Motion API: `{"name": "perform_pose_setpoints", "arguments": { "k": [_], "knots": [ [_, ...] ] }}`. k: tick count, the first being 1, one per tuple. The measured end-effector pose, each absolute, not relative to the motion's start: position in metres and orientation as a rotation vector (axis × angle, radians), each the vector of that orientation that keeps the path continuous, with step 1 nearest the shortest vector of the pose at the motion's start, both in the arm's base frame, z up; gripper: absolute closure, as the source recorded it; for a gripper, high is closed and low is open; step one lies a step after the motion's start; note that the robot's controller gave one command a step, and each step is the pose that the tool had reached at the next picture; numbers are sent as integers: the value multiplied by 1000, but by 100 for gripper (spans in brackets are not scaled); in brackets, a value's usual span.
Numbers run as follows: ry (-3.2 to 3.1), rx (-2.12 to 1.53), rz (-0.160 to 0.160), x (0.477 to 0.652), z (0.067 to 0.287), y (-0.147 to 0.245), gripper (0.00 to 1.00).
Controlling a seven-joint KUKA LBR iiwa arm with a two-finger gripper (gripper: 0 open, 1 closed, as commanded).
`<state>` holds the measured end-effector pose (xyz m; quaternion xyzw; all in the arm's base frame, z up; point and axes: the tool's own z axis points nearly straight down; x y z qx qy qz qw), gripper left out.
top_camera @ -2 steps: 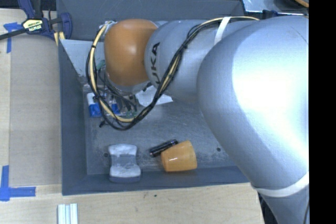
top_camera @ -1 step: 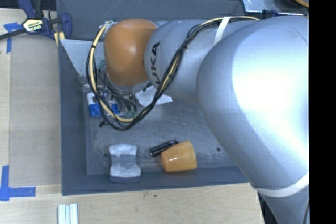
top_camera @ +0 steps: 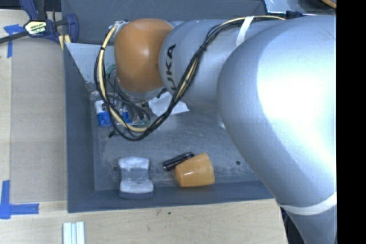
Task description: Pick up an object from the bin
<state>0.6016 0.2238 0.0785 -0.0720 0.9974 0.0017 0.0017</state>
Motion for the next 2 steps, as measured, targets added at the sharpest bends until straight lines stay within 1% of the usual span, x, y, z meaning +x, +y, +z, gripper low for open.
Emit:
{"name": "perform_pose_setpoints", "arguments": {
  "k": [1, 2],
  "knots": [
    [3126, -225, 7, 603, 92, 224, 100],
    [3132, -225, 5, 601, 111, 223, 100]
  ]
}}
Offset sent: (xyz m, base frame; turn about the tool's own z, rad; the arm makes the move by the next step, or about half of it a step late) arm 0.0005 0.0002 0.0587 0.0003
